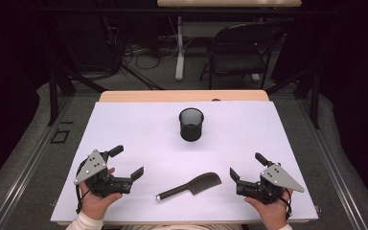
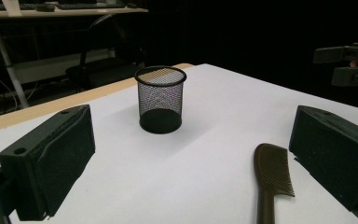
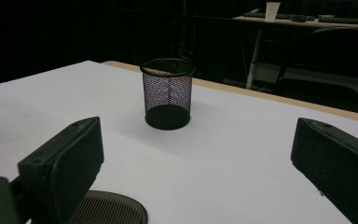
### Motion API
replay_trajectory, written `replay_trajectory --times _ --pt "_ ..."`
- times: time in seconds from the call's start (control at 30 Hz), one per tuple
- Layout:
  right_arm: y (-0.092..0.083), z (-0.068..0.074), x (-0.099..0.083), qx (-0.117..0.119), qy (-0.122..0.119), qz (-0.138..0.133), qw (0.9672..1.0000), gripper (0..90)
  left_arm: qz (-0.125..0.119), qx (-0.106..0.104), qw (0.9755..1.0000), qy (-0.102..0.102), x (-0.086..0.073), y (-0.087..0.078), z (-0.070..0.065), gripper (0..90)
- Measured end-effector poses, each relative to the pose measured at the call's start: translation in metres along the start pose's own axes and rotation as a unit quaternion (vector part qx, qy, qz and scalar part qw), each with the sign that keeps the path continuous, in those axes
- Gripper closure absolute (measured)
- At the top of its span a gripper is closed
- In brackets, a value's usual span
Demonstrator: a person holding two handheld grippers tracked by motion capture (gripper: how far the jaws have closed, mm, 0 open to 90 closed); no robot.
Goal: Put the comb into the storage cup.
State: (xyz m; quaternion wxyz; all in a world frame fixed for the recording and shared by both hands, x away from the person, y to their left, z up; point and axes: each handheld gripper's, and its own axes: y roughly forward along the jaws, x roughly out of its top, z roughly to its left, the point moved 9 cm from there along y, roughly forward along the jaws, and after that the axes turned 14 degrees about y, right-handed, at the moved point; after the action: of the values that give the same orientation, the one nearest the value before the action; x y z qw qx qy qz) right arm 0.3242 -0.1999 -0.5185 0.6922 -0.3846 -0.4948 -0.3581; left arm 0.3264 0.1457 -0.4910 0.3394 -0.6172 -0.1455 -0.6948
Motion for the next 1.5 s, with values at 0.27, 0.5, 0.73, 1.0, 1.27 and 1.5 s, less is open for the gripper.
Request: replay_trajectory --times 0.27,0.5,0.73,1.0,1.27,1.5 --pt "0.005 -0.004 0.001 -0.002 0.008 0.005 1.0 3.2 0.027 -0.022 0.9993 -0.008 0.003 0.004 -0.002 0.5" --pt "0.009 -0.002 0.002 0.004 0.005 0.006 1.0 3.6 0.056 -0.044 0.9974 -0.011 0.008 0.013 -0.007 0.5" --pt "0.014 -0.002 0.001 0.005 0.006 0.01 0.9999 5.6 0.074 -0.047 0.9961 0.0 0.014 0.019 -0.008 0.5" --pt "0.017 0.002 0.001 0.011 0.001 0.009 0.9999 6.4 0.095 -0.059 0.9937 -0.002 0.021 0.023 -0.007 0.5" --pt "0.017 0.005 -0.001 0.012 -0.002 0.013 0.9998 6.9 0.132 -0.085 0.9875 0.01 0.023 0.034 -0.013 0.6" --pt "0.015 0.004 -0.001 0.01 -0.001 0.012 0.9999 7.1 0.159 -0.104 0.9815 0.022 0.021 0.045 -0.02 0.6"
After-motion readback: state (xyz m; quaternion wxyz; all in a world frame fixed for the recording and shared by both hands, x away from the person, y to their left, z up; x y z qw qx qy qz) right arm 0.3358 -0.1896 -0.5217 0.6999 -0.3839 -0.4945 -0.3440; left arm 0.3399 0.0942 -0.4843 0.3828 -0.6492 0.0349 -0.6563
